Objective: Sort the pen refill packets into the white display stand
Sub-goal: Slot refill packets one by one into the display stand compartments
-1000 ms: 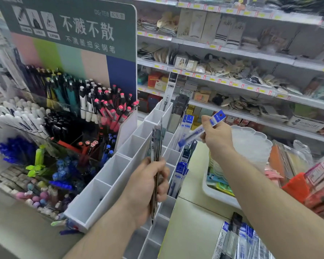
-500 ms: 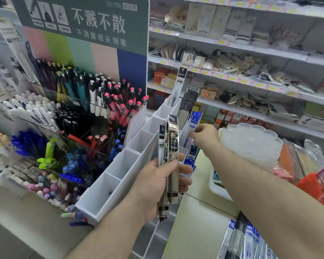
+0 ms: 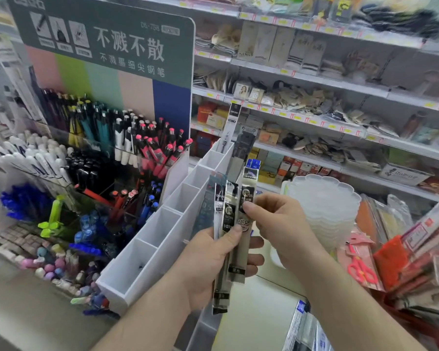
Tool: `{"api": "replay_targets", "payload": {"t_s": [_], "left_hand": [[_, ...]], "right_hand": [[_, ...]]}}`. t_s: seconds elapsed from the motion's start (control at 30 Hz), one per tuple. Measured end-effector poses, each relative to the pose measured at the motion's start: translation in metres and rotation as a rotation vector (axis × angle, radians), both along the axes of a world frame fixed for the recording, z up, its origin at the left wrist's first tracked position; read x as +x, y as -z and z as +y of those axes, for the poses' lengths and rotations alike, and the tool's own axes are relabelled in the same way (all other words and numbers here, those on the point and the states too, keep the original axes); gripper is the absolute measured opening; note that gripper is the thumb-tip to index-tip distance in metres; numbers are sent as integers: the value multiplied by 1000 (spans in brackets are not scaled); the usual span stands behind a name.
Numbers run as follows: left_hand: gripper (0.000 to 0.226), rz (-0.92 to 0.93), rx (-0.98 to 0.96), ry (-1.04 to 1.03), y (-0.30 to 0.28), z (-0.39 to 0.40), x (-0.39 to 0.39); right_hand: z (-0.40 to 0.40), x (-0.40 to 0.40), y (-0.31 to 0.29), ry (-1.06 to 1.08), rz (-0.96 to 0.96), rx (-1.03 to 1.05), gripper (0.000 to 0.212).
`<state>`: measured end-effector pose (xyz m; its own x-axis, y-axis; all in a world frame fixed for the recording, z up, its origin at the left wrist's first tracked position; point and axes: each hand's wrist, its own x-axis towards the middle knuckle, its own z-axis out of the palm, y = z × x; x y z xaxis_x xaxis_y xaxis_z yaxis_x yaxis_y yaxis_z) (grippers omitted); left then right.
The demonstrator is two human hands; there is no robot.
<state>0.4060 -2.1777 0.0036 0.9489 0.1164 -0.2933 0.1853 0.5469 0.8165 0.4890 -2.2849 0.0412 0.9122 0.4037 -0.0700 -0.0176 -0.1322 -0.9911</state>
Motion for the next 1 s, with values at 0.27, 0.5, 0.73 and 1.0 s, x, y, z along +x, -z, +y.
{"api": "replay_targets", "payload": {"t_s": [0.27, 0.5, 0.73, 1.0], "left_hand": [[21, 96, -133, -38, -6, -1, -2], [40, 3, 62, -48, 7, -9, -3], [26, -81, 220, 89, 7, -12, -13], [30, -79, 403, 136, -2, -6, -21]], "right_hand": [[-35, 8, 9, 214, 310, 321, 23], [-40, -15, 21, 41, 156, 149, 14], [-38, -33, 27, 70, -88, -54, 19], [-38, -42, 17, -99, 140, 182, 23]]}}
